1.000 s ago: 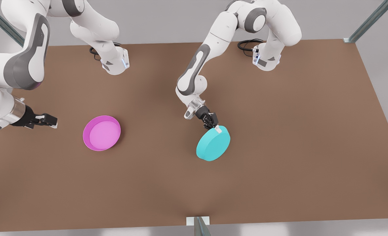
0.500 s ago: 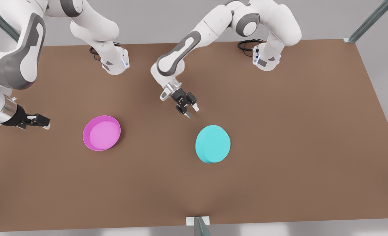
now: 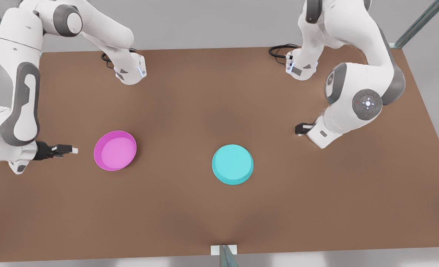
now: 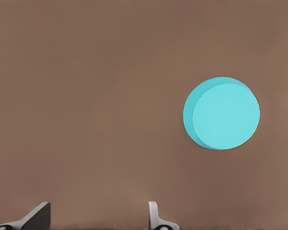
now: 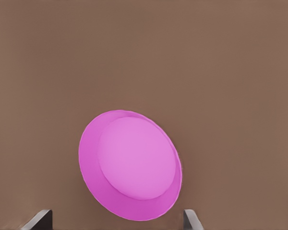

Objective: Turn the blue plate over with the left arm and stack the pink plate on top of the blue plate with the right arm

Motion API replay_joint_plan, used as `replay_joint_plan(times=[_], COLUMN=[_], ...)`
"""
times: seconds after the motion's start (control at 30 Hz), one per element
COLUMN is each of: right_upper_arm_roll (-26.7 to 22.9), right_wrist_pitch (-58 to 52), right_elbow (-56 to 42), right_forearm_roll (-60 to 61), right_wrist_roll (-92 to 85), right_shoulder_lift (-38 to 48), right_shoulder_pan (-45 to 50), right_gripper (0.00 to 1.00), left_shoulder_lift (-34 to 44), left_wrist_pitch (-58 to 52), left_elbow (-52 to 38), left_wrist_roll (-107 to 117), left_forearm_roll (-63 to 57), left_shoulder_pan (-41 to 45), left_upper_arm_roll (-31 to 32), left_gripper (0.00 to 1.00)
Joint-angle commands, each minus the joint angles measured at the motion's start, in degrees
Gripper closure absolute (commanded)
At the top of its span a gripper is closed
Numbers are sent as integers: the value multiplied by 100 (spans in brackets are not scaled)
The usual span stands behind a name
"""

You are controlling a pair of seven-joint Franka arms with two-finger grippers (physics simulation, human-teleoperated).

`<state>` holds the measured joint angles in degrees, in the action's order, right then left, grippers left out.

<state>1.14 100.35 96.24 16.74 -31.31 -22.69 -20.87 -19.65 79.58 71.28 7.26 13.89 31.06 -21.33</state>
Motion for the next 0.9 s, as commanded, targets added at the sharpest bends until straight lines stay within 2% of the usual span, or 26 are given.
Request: replay_joint_plan(times=[0.0,0.03,0.07,0.1,0.17,0.33,0.4,0.47,0.6,0.63,0.7,0.73,0.8,0.87], right_upper_arm_roll=[0,-26,-70,-167,-193,-167,-167,-193,-193,-193,-193,-193,-193,-185], right_wrist_pitch=[37,318,344,801,1557,2392,2568,2551,2524,2515,2515,2524,2524,2515], right_elbow=[26,299,395,711,1143,1995,2030,2083,2048,2048,2039,2039,2039,2039], right_forearm_roll=[5,22,57,119,136,242,251,1067,1235,1235,1235,1235,1235,1235], right_wrist_roll=[-15,-15,-15,-15,-7,-94,-287,-1192,-1632,-1632,-1685,-1694,-1694,-1606], right_shoulder_lift=[-8,-17,-43,-43,-219,-263,-465,-614,-711,-711,-711,-711,-711,-711], right_shoulder_pan=[22,4,-13,57,74,224,294,242,215,215,215,215,215,224], right_gripper=[0,0,0,0,0,0,0,0,0,16,32,35,50,51], left_shoulder_lift=[49,216,321,436,550,208,84,40,5,5,5,5,5,5], left_wrist_pitch=[-4,-39,-39,-48,40,5,31,40,40,31,23,23,23,5], left_elbow=[0,8,17,17,290,263,228,228,228,228,237,237,237,237], left_wrist_roll=[4,65,74,74,171,241,241,241,241,241,241,232,241,241], left_forearm_roll=[-835,-1608,-1820,-1829,-1943,-2233,-2321,-2312,-2321,-2321,-2321,-2356,-2365,-2365], left_shoulder_pan=[-282,-1540,-2130,-2693,-2895,-2869,-2878,-2878,-2878,-2878,-2878,-2878,-2878,-2878], left_upper_arm_roll=[284,1849,2474,3002,3293,3266,3231,3231,3222,3222,3222,3222,3222,3222], left_gripper=[0,0,0,0,0,0,0,0,0,0,0,0,0,0])
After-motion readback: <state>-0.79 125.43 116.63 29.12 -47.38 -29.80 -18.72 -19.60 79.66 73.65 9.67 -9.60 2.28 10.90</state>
